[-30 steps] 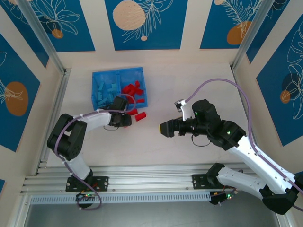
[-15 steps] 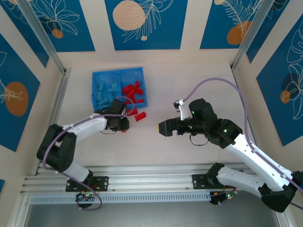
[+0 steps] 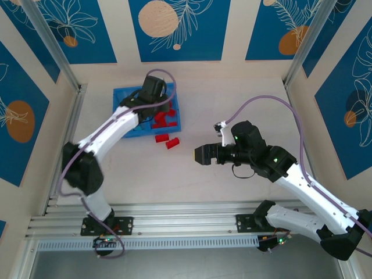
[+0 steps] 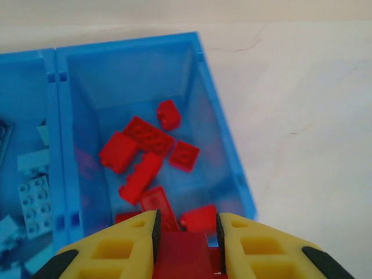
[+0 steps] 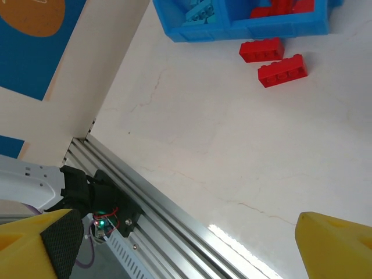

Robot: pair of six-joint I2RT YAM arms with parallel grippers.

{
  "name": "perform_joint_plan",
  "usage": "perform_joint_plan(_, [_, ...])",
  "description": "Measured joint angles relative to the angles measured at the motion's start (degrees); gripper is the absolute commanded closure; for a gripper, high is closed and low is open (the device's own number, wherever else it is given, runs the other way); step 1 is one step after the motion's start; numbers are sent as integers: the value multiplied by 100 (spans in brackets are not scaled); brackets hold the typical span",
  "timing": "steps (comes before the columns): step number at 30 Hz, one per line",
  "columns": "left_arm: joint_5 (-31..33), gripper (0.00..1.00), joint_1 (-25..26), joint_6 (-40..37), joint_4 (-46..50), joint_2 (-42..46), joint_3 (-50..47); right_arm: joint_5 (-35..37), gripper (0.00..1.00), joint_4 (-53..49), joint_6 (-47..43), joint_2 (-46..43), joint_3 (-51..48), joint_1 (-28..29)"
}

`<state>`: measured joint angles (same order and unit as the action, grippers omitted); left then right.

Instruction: Sort the legos into containers by color

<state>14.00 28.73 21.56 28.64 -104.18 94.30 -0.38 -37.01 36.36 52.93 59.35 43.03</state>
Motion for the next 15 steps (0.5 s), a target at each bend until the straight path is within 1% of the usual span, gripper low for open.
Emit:
perform_joint_plan(2, [4,86,-142,-59,74,-654,396,81,5,-74,42,-111,0,-4])
perform_joint_plan(3, [2,82,-199,-83,131,-979,603,127,5,-116,72,-192,0,-4])
perform_joint_plan(6, [-50,60,-282,-153,343,-1679,1119,208,5,-236,136,-468,0,-13])
perform_joint_plan(8, [-129,52,-302,-188,439,-1893,1272,275,4,-317,146,-610,0,-15])
perform_joint_plan(11, [-317,47,-293,-188,551,-1843,1272,389,4,-433,157,-719,-2,-20])
perform_joint_plan(13, [-415,46,-260,-205,533,-1679,1220,461,4,-463,157,-728,-15,-22])
perform_joint_plan(15, [-511,46,-201,-205,525,-1327,1012,503,4,-459,157,-675,-48,-31])
